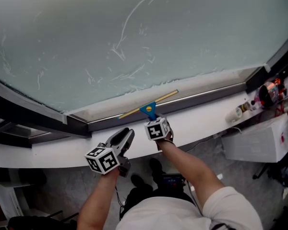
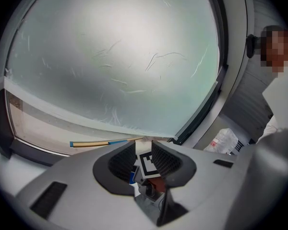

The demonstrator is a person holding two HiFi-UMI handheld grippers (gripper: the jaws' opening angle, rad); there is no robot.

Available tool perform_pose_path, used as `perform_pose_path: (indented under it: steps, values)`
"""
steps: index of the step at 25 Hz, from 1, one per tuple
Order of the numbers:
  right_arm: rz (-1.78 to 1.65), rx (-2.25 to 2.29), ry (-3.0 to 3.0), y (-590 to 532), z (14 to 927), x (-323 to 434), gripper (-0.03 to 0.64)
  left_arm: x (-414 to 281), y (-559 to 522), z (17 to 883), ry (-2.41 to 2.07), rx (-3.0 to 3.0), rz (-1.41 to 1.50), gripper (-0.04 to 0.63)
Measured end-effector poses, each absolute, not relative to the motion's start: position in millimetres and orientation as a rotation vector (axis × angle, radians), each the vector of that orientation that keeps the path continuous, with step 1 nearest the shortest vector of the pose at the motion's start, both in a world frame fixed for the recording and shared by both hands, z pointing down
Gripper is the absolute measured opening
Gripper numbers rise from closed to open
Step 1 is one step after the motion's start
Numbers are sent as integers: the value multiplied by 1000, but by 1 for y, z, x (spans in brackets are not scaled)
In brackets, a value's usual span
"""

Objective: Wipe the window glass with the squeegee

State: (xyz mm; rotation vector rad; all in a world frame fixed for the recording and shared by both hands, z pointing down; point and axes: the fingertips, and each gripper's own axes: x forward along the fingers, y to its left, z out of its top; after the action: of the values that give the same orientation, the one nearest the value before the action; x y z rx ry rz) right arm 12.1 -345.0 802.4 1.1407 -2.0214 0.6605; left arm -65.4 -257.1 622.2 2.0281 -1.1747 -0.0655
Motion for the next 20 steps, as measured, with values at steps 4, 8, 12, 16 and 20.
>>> perform_pose_path:
  steps: [4, 8, 12, 16, 20]
  values:
    - [676, 1140, -2071, -316, 780, 23, 144, -60, -237, 619, -1166, 2022, -75, 126]
    - [620, 1196, -2134, -290, 734, 46, 144, -50, -218, 611, -1151, 2036, -86, 127]
    - [568, 1253, -2209, -259, 677, 58, 144, -35, -205, 589, -1103, 2094, -95, 132]
    - [495, 1289, -2357, -222, 603, 59, 144, -3, -194, 550, -975, 2191, -131, 183]
    - [352, 1344, -2477, -192, 532, 68, 144, 34, -186, 500, -833, 2303, -223, 215]
